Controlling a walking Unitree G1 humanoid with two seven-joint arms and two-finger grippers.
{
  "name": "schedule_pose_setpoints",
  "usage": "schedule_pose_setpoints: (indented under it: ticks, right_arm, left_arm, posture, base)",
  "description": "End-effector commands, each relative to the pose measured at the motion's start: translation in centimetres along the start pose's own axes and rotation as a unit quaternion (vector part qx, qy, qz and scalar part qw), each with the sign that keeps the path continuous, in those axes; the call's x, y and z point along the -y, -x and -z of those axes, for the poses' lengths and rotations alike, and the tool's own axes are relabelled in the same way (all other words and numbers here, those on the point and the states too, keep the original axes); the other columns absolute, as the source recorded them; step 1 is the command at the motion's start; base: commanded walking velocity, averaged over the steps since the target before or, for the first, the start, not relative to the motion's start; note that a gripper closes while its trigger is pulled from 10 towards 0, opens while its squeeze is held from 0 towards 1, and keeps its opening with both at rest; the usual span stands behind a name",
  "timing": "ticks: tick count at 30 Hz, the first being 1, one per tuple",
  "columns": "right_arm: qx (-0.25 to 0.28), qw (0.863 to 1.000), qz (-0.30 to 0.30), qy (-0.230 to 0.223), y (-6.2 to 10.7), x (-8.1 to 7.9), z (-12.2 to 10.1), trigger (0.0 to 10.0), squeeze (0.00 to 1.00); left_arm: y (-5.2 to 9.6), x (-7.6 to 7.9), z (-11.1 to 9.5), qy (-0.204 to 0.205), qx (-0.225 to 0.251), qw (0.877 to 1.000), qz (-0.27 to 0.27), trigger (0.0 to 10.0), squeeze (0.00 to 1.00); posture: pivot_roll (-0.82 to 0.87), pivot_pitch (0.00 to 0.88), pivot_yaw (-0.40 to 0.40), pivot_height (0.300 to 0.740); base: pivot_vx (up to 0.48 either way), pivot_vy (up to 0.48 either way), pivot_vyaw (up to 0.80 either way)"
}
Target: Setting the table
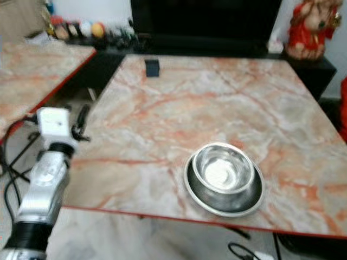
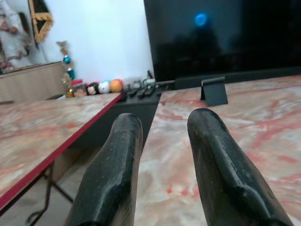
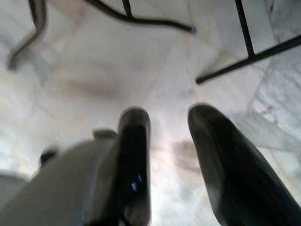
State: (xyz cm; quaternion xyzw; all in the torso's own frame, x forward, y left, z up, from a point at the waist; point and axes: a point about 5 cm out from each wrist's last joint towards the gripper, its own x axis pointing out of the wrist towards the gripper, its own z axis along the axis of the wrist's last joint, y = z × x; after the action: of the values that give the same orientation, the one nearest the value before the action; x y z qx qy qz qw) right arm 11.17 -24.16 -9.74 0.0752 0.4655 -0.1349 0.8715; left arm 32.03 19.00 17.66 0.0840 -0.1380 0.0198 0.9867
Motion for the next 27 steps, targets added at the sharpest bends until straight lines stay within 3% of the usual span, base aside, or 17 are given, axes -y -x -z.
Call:
schedule_pose_setpoints:
  ticks: [1,7,23,27]
  right_arm:
    - [0.001,1.0,-0.004,0.003,-0.1,-0.2,-0.2,10.0,0.0]
    - [0.0,1.0,-0.007,0.004,-0.1,-0.2,-0.2,10.0,0.0]
    - [-0.002,1.0,-0.01,0.006,-0.1,-0.3,-0.2,10.0,0.0]
    - [-0.002,1.0,-0.011,0.006,-0.1,-0.3,-0.1,10.0,0.0]
  left_arm:
    - [-0.1,-0.6,-0.3,-0.01,0.004,1.0,-0.004,10.0,0.0]
    - [-0.1,-0.6,-0.3,-0.009,0.003,1.0,-0.005,10.0,0.0]
    - [-0.2,-1.0,-0.3,-0.018,0.006,1.0,-0.016,10.0,0.0]
    - [-0.1,-1.9,0.2,-0.039,-0.009,0.998,-0.041,10.0,0.0]
  posture:
    - [0.13,0.0,-0.043,0.715]
    - [0.13,0.0,-0.041,0.715]
    - [0.13,0.0,-0.044,0.715]
    - [0.13,0.0,-0.042,0.715]
  base:
    - [0.0,0.36,0.0]
    - [0.0,0.328,0.0]
    - [0.0,0.0,0.0]
    - [0.0,0.0,0.0]
